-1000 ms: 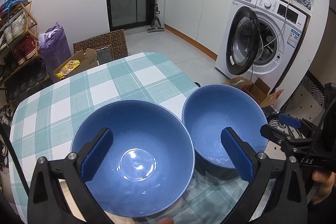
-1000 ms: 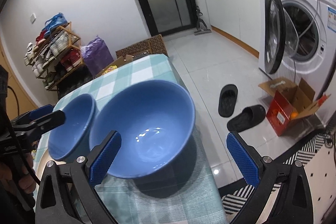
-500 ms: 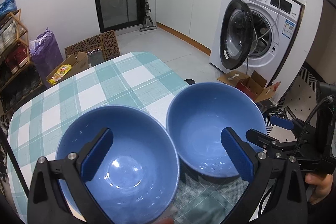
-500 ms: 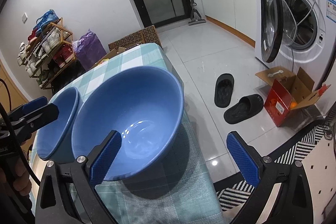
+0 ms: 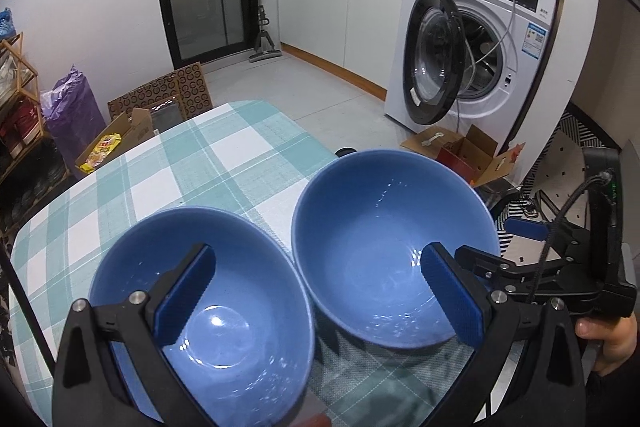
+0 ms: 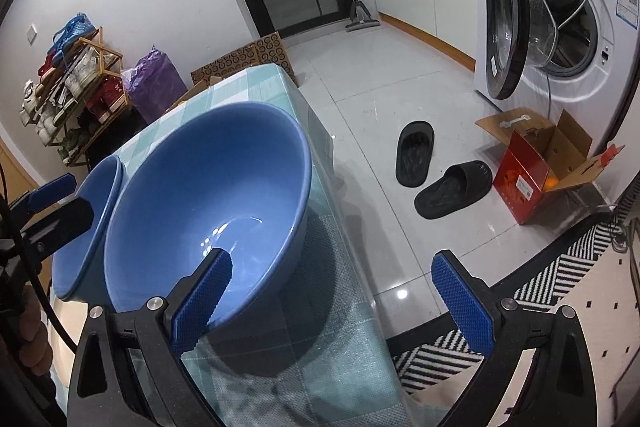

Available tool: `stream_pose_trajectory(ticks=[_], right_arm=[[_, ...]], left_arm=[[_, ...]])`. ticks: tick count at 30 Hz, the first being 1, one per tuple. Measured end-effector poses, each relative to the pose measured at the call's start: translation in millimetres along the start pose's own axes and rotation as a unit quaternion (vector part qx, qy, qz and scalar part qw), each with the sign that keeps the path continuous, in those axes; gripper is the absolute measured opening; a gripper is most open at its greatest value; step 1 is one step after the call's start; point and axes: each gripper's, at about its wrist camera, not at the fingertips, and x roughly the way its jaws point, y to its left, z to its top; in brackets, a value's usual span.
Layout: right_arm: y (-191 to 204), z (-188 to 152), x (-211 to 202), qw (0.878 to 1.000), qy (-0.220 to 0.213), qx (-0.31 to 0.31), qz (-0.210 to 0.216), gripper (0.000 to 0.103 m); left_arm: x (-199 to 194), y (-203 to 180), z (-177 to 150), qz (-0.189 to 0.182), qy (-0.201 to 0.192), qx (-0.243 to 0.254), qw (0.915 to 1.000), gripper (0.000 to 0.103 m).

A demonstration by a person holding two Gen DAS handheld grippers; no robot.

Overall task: Organize plates and bowls
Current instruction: 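Move both grippers back to the rim of the blue bowl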

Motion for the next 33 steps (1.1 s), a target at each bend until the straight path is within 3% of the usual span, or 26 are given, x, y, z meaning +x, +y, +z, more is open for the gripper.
stream_pose_trajectory(ticks=[14, 18, 23, 26, 33], right_arm=[[-5.8, -5.7, 9.0, 1.0, 0.021, -0.008, 0.0, 0.102], [-5.2, -6.3, 11.1, 1.0, 0.026, -0.007, 0.0, 0.102], [-3.5, -7.9, 13.1, 0.999, 0.033, -0.015, 0.003, 0.102], [-3.3, -7.9, 14.7, 0.999, 0.035, -0.018, 0.003, 0.102], [-3.1, -7.3, 15.4, 0.999, 0.034, -0.019, 0.004, 0.102]], left_arm=[[-6.1, -10.6, -2.2, -0.053, -0.019, 0.02, 0.9982, 0.102], [-4.8, -15.4, -3.0, -0.054, -0.021, 0.031, 0.9978, 0.095], [-1.9, -22.1, -5.2, -0.045, -0.019, 0.049, 0.9976, 0.094], [3.5, -22.2, -6.1, -0.049, -0.007, 0.05, 0.9975, 0.081], [9.9, -20.6, -7.7, -0.054, 0.004, 0.037, 0.9979, 0.069]])
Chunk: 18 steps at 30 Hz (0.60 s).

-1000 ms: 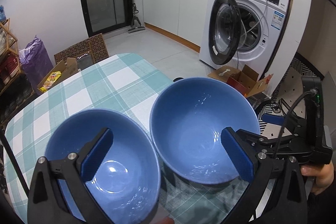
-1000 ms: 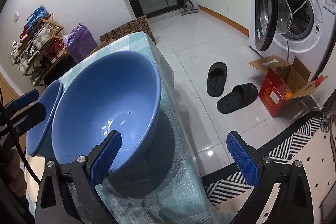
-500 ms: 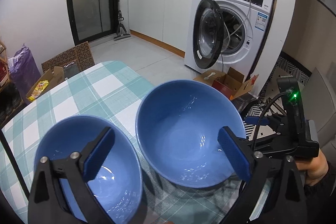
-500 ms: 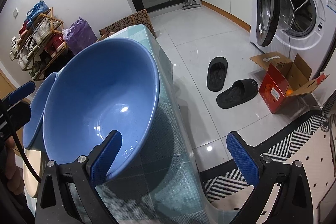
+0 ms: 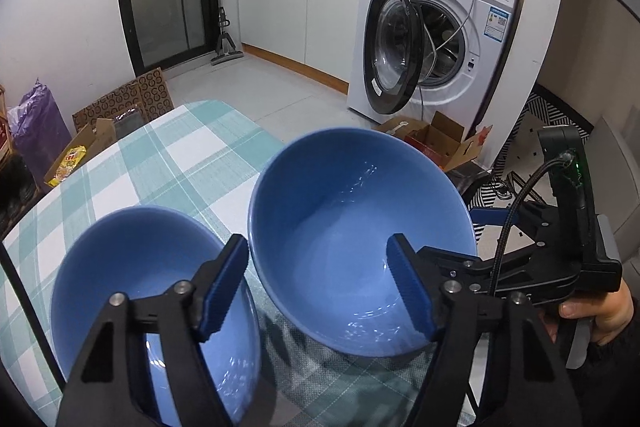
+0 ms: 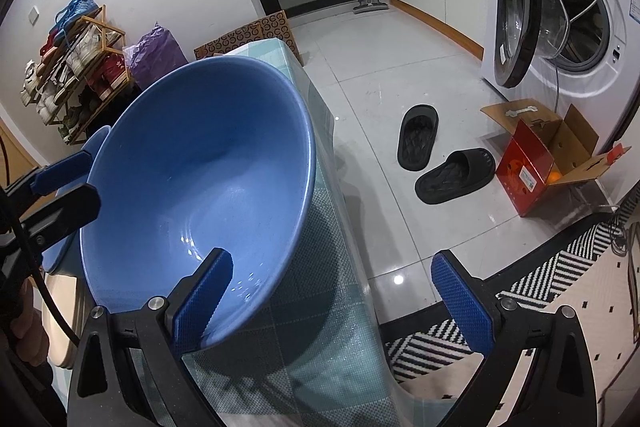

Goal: Organize plates and bowls

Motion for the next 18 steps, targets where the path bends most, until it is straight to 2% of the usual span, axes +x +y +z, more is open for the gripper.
stream_pose_trajectory(ticks=[7, 18], right_arm=[[-1.0, -0.7, 0.2, 1.0, 0.0, 0.0, 0.002, 0.102], [0.8, -3.6, -1.8, 1.0, -0.003, 0.001, 0.004, 0.098]], left_arm=[[4.1, 1.2, -0.6, 0.009, 0.008, -0.003, 0.9999, 0.063], [15.1, 1.8, -2.6, 0.017, 0.029, -0.011, 0.9994, 0.039]])
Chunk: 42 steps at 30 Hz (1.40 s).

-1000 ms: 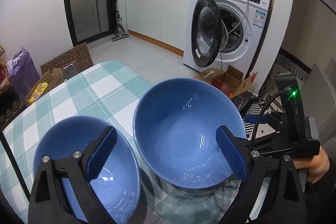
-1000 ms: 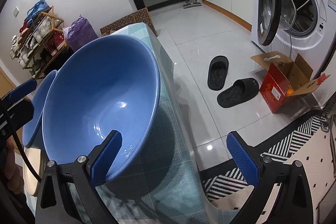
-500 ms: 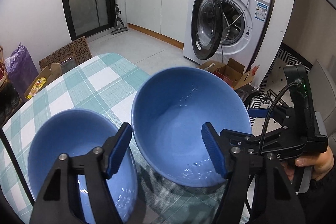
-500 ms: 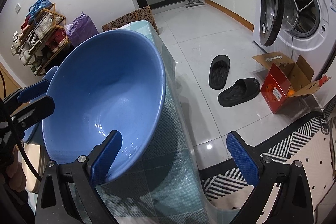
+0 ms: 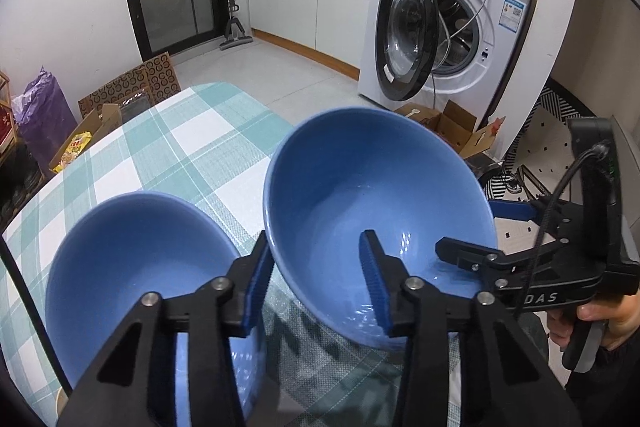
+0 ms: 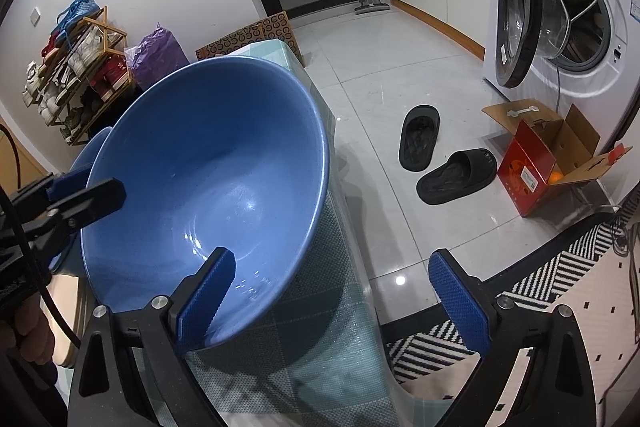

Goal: Organize plates and bowls

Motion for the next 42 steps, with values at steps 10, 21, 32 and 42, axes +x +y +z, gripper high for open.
stream_pose_trajectory(ticks=[10, 21, 32, 42], right_arm=[[-5.0, 0.7, -4.7, 1.0, -0.007, 0.009, 0.008, 0.081], [-5.6, 2.4, -12.4, 1.0, -0.022, 0.008, 0.02, 0.064], [-1.0, 4.2, -20.1, 0.999, -0.041, -0.003, 0.034, 0.033], [3.1, 4.2, -23.7, 0.998, -0.048, -0.007, 0.03, 0.022]], left_arm=[[1.5, 0.1, 0.8, 0.016, 0.003, -0.004, 0.9999, 0.025], [-0.7, 3.0, 2.2, 0.022, -0.001, -0.009, 0.9997, 0.02], [-4.3, -0.9, 4.2, 0.027, -0.008, -0.003, 0.9996, 0.016], [-1.9, 0.3, 1.8, 0.029, -0.003, -0.009, 0.9995, 0.015]])
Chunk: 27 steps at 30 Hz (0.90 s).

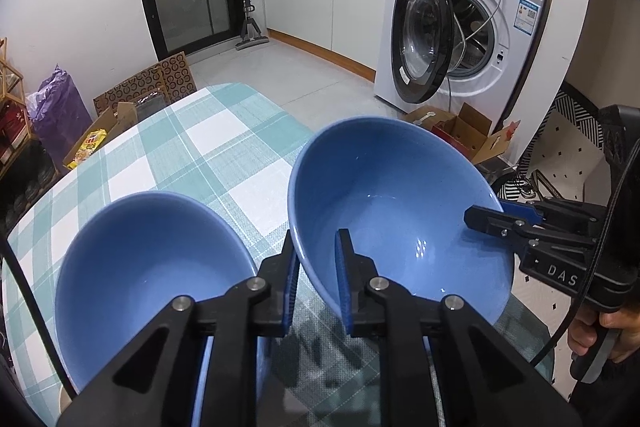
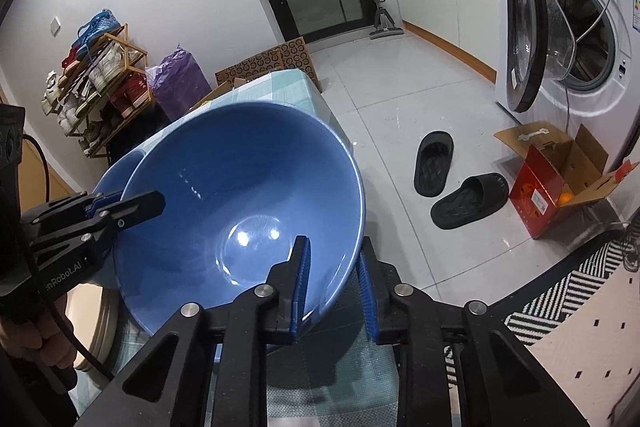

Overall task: Organize plates and bowls
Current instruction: 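Lift the blue bowl with both grippers and carry it over the other blue bowl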

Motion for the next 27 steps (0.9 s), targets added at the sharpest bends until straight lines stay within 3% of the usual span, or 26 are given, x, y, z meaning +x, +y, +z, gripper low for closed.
stream_pose_trajectory(ticks=[4, 27], right_arm=[[-1.1, 0.6, -3.5, 1.0, -0.005, 0.0, -0.005, 0.017], [10.6, 7.9, -43.5, 0.999, -0.053, -0.006, 0.005, 0.017]], left_arm=[[-1.8, -1.1, 0.2, 0.0, -0.001, -0.001, 1.0, 0.015], [-38.7, 0.3, 3.3, 0.007, -0.04, -0.005, 0.9992, 0.015]])
